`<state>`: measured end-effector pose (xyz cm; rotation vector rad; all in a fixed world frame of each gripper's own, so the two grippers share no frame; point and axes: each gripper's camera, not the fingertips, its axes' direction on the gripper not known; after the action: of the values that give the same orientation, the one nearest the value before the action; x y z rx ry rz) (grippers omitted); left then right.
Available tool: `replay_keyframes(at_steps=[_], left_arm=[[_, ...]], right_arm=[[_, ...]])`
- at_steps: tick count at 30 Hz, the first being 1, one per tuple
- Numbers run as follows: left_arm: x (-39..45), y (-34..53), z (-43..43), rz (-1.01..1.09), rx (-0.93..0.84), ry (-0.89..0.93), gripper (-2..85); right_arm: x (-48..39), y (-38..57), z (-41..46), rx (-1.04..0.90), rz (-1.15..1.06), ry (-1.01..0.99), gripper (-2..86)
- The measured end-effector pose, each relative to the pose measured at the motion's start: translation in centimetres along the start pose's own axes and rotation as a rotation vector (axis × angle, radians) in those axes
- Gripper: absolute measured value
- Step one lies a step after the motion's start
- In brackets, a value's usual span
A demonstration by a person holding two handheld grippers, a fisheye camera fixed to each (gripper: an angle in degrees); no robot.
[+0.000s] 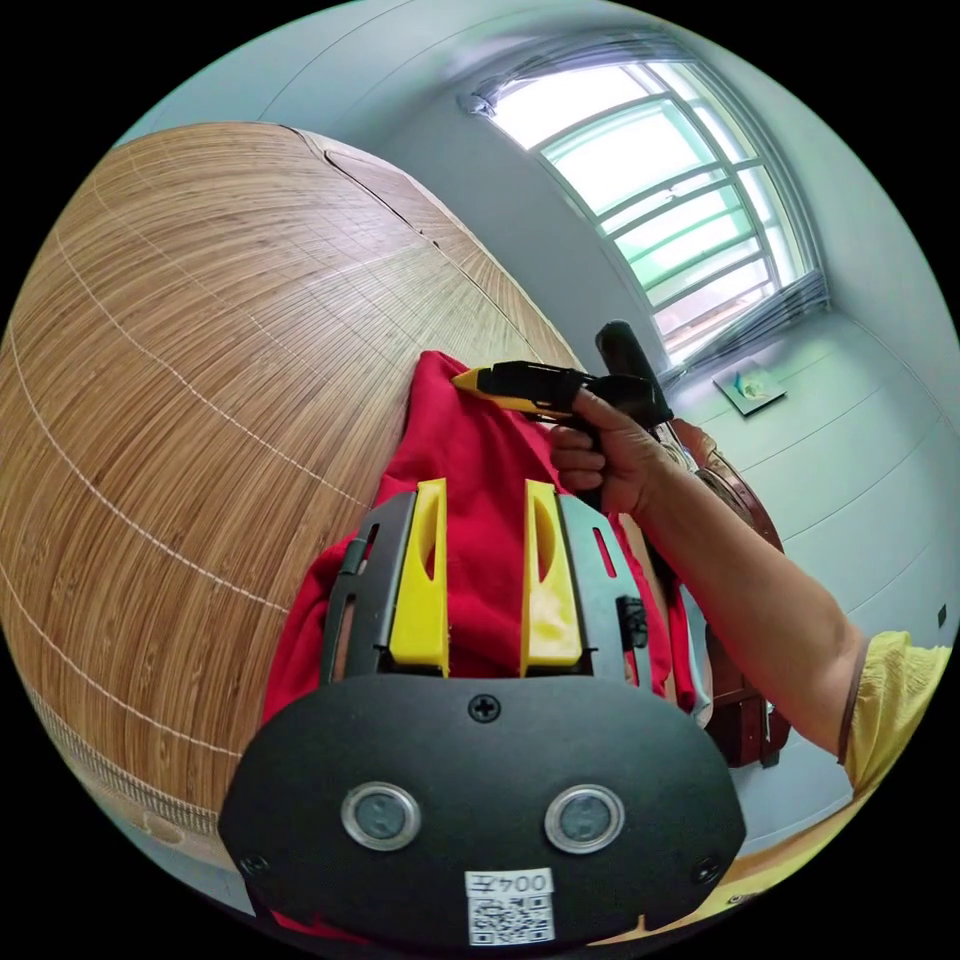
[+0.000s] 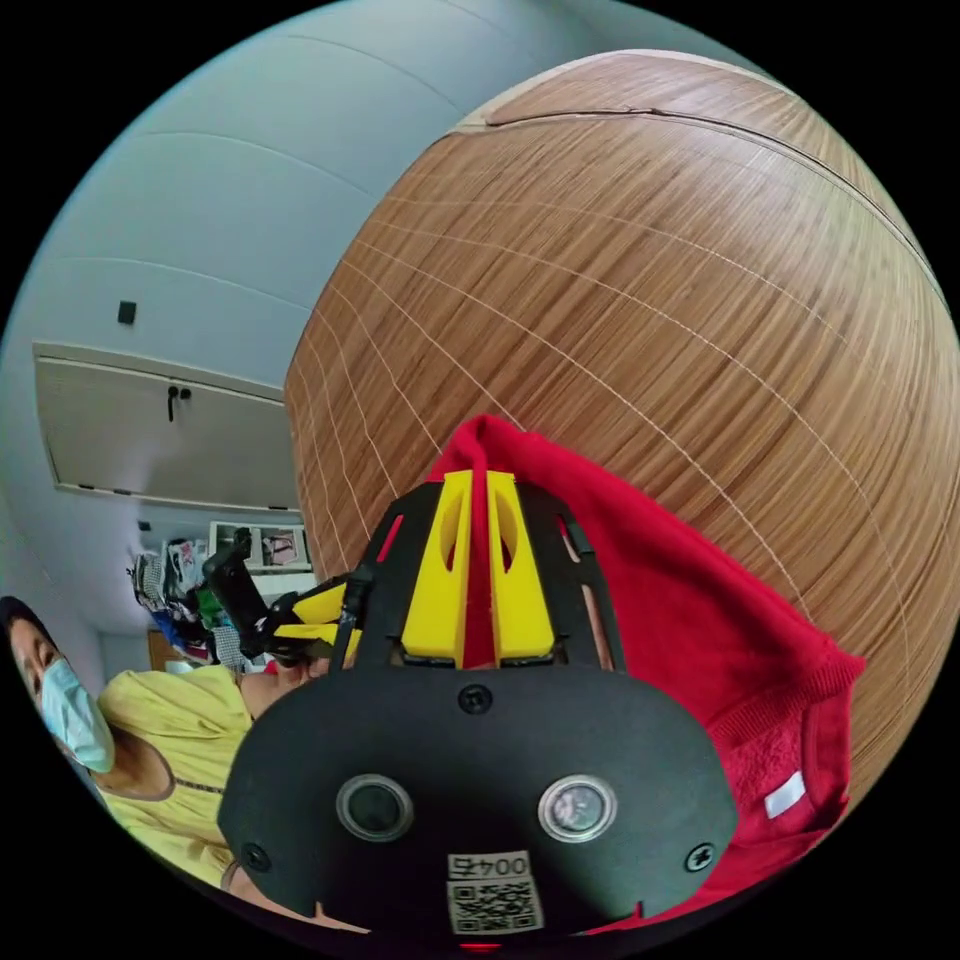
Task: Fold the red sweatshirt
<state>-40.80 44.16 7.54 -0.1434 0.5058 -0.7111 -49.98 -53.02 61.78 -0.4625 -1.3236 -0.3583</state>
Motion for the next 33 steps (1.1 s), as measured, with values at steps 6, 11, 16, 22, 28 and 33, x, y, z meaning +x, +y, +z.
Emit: replay_keyframes(at_steps=[6,11,16,22,28,33], left_arm=[[0.2,0.4,-0.3,-0.006,0.004,0.003,11.3],[0.7,0.8,-0.5,0.003,0.002,-0.009,11.3],[0.6,1.2,-0.9,-0.008,0.007,0.024,11.3],[1.1,1.8,-1.2,-0.008,0.012,0.039,11.5],[2.1,2.5,-1.3,0.009,0.025,0.047,11.3],[4.3,2.4,-5.0,0.141,0.157,0.028,10.5]], right_arm=[[-4.8,5.6,-3.6,0.263,-0.077,0.131,5.4],[-8.9,9.7,4.1,0.118,-0.13,0.402,6.4],[-13.1,15.7,1.0,0.359,-0.099,0.453,9.1],[-15.4,30.0,0.0,0.391,-0.03,0.662,13.6],[-13.5,35.5,4.3,0.317,0.071,0.712,16.6],[-14.7,37.2,5.6,0.345,0.06,0.718,16.5]])
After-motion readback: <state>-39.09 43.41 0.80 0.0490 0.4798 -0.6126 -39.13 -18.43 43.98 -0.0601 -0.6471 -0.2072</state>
